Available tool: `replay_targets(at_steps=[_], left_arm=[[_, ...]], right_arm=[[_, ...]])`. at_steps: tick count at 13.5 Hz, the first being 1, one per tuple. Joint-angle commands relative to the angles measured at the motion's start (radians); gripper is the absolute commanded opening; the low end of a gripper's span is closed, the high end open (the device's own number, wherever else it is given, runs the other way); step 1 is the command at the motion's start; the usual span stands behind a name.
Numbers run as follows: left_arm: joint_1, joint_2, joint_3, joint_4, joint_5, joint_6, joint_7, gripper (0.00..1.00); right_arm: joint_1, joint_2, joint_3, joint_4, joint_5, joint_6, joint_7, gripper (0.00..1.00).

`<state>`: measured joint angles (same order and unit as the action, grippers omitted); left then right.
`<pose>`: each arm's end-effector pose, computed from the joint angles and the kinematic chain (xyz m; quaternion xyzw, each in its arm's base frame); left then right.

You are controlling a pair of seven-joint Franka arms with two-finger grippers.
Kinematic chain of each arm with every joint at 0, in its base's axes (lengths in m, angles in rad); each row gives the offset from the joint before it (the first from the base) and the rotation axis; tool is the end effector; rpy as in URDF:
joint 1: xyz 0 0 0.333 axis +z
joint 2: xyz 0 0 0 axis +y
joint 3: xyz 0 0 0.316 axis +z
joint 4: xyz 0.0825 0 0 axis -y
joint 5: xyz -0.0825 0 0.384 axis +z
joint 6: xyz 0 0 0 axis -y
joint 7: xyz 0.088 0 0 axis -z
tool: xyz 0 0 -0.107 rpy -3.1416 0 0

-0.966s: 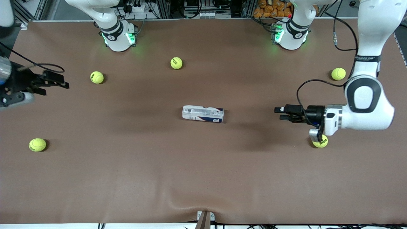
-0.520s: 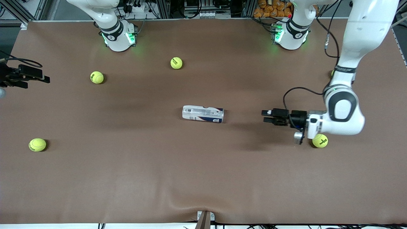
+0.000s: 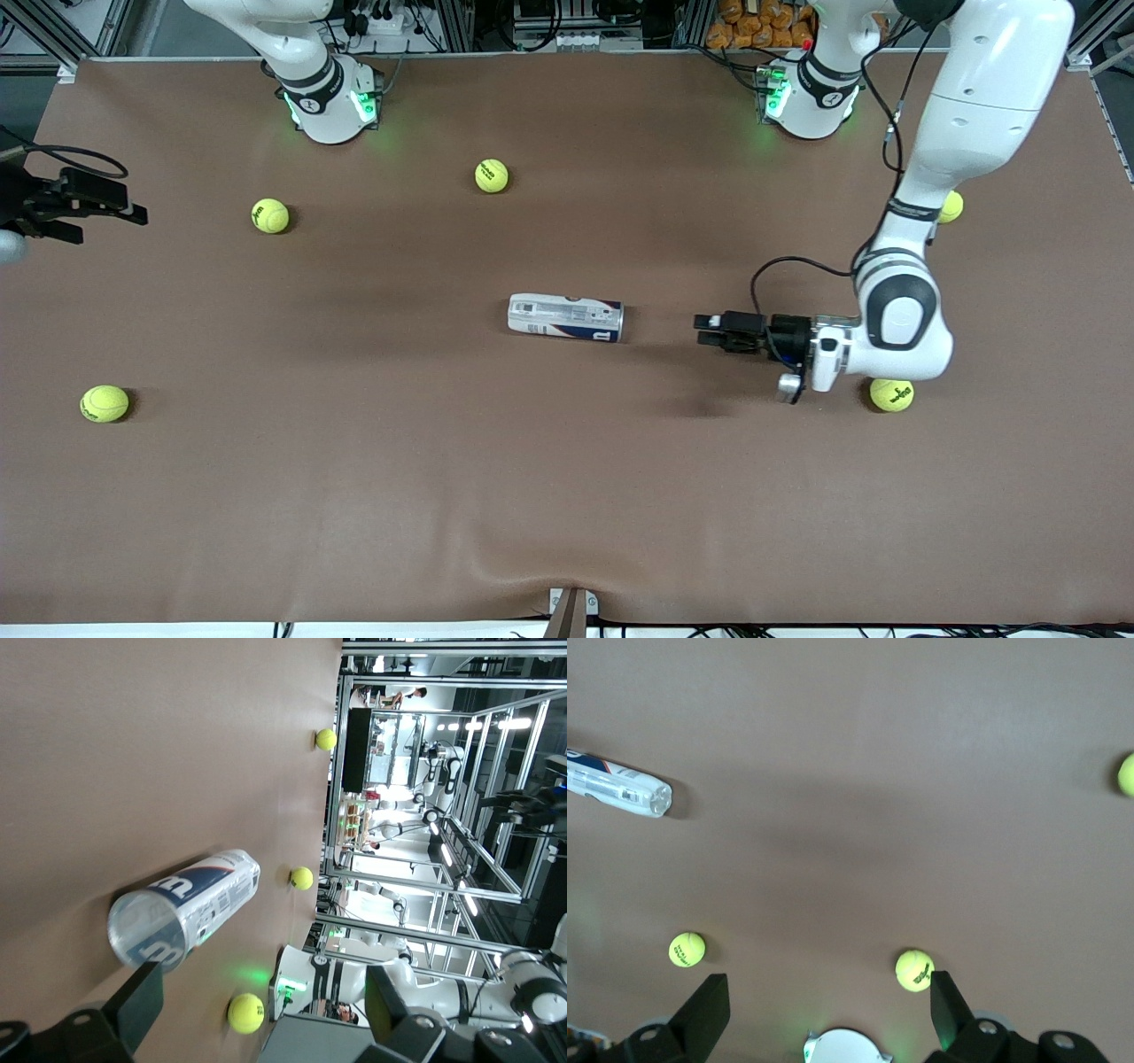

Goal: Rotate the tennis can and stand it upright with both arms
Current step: 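Move the left gripper toward the can's bottom end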

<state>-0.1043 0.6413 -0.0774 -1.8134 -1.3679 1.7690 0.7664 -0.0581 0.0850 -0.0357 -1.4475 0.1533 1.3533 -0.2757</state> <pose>0.5933 -0.1928 0.2031 0.7842 -0.0377 -0.0905 0.6127 0.5564 -0.0325 0.6184 -0.9882 -0.0999 0.0740 0.0896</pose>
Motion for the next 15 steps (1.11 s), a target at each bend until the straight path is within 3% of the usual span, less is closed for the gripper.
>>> replay_targets(at_steps=[1,6,15], left_arm=[[-0.041,0.037,0.001,0.006,-0.066,0.039,0.025,1.0],[-0.127,0.086,0.001,-0.007,-0.21,0.127,0.071,1.0],[-0.181,0.106,0.001,-0.027,-0.281,0.178,0.093,1.0]], right_arm=[[0.015,-0.001,-0.004,0.041,-0.024,-0.019,0.0,1.0],[0.018,0.001,-0.003,0.039,-0.043,-0.065,-0.005,1.0],[0.004,0.009,-0.012,0.033,-0.107,-0.006,0.052,1.0]])
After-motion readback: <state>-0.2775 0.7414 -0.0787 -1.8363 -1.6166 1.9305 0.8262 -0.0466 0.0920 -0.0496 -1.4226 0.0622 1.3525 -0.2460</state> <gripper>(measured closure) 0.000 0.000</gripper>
